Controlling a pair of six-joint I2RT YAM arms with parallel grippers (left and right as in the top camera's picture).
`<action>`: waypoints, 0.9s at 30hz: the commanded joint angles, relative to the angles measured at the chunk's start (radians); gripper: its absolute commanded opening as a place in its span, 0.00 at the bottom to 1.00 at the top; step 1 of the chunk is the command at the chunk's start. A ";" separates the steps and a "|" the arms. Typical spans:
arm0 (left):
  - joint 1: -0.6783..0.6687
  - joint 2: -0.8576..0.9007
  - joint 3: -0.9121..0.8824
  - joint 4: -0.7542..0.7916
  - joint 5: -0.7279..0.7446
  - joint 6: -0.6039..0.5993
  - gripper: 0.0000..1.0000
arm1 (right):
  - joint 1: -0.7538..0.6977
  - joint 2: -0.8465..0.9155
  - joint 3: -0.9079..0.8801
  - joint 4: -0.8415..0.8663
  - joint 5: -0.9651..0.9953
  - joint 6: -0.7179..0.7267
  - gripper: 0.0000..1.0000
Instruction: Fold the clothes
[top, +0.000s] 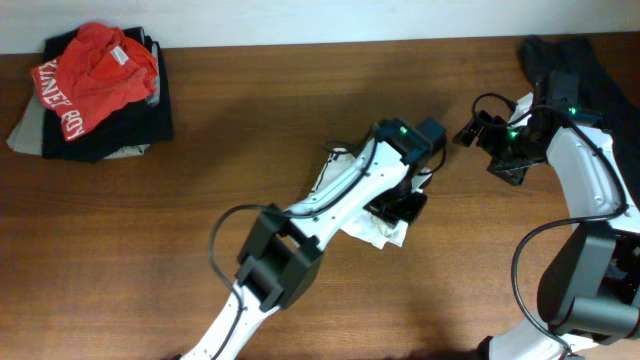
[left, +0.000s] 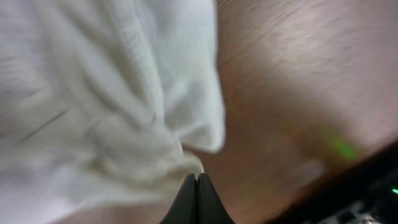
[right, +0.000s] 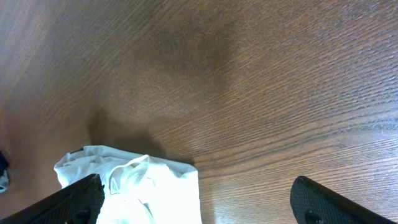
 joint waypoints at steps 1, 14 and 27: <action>0.039 -0.120 0.034 0.002 -0.034 -0.009 0.01 | -0.003 -0.004 0.018 0.000 0.006 0.006 0.99; 0.171 -0.003 0.026 0.246 -0.029 -0.018 0.01 | -0.003 -0.004 0.018 0.000 0.006 0.006 0.99; 0.137 0.104 0.026 0.375 0.049 -0.029 0.00 | -0.003 -0.004 0.018 0.000 0.006 0.006 0.99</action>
